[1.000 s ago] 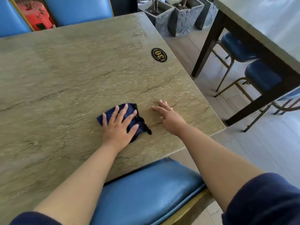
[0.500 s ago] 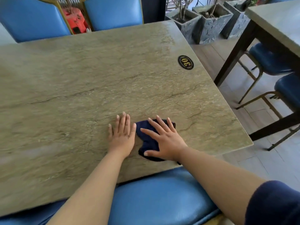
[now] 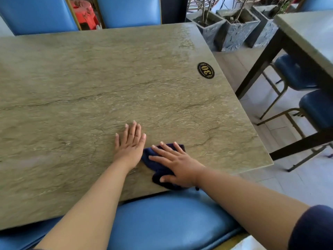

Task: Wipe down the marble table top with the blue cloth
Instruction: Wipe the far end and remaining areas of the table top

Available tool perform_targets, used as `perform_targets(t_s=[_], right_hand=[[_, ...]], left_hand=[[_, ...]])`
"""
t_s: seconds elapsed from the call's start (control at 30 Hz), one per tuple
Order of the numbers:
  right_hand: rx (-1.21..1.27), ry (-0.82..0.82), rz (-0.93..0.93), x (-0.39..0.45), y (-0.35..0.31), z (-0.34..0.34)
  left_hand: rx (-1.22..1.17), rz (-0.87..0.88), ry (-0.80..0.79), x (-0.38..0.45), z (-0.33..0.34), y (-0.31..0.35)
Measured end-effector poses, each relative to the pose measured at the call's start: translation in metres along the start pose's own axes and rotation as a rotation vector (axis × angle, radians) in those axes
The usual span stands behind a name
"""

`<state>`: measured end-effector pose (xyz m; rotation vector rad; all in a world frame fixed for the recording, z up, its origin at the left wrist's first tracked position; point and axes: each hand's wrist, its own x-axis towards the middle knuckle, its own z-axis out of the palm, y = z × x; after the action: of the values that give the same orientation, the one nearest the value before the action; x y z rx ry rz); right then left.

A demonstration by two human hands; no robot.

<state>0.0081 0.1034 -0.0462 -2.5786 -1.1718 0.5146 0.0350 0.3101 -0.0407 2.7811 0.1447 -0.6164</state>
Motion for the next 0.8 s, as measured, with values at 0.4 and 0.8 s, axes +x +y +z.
perform_targets(t_s=[0.4, 0.8], right_hand=[[0.129, -0.098, 0.327, -0.06, 0.045, -0.032], [0.12, 0.175, 0.513, -0.138, 0.038, -0.036]], left_hand=[[0.093, -0.01, -0.05, -0.002, -0.002, 0.006], [-0.042, 0.078, -0.141, -0.045, -0.015, 0.032]])
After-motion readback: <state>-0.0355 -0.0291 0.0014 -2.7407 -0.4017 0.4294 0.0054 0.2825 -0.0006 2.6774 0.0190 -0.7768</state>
